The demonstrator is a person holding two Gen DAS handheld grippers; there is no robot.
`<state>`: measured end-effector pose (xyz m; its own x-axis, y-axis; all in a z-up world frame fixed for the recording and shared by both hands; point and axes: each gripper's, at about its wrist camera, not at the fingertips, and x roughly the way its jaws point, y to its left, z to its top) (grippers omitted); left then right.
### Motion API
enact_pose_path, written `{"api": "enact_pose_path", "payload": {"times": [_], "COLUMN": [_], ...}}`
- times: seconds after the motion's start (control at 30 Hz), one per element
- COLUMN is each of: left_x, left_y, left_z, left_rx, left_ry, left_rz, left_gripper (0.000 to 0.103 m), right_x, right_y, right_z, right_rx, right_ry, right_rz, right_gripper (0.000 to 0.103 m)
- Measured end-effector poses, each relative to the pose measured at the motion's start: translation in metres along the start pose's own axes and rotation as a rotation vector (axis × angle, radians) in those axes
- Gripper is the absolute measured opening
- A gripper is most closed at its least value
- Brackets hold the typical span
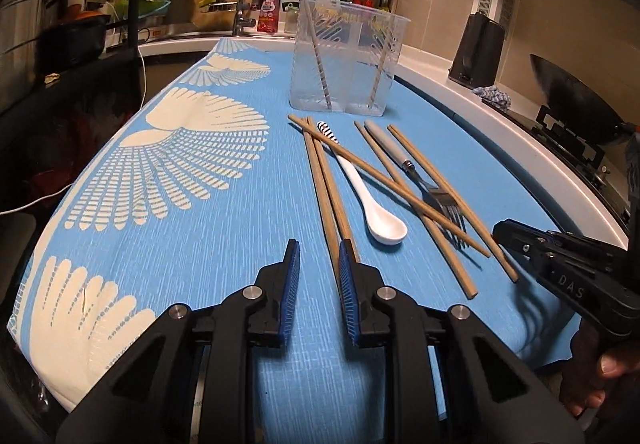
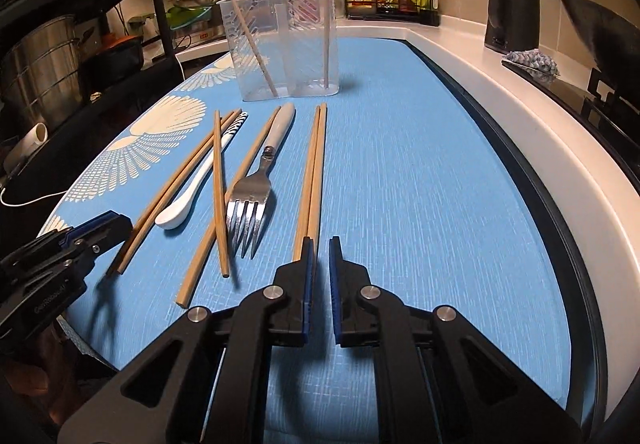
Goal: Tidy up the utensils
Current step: 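Return to the utensils and grasp a chopstick with the left tool while the right tool grasps another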
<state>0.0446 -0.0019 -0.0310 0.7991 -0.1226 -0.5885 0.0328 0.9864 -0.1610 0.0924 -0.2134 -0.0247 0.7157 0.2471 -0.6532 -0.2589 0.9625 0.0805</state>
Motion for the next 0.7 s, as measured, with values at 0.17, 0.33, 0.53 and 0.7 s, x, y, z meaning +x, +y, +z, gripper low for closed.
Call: {"api": "enact_pose_path", "payload": {"times": [0.17, 0.33, 0.53, 0.7], "left_x": [0.002, 0.002, 0.000, -0.004], "left_y": [-0.005, -0.010, -0.002, 0.012], "left_z": [-0.002, -0.006, -0.005, -0.005], "left_rx": [0.018, 0.052, 0.050, 0.022], "left_ry": [0.012, 0.000, -0.011, -0.031], "left_rz": [0.002, 0.020, 0.067, 0.131], "left_gripper": [0.021, 0.018, 0.006, 0.006], "right_x": [0.001, 0.002, 0.001, 0.000], "right_y": [0.001, 0.002, -0.001, -0.015], "right_z": [-0.001, -0.003, -0.003, -0.001], "right_rx": [0.004, -0.007, 0.001, 0.062], "right_ry": [0.016, 0.017, 0.006, 0.001], "right_rz": [0.021, 0.003, -0.031, -0.077], "right_gripper": [0.010, 0.010, 0.006, 0.006]}}
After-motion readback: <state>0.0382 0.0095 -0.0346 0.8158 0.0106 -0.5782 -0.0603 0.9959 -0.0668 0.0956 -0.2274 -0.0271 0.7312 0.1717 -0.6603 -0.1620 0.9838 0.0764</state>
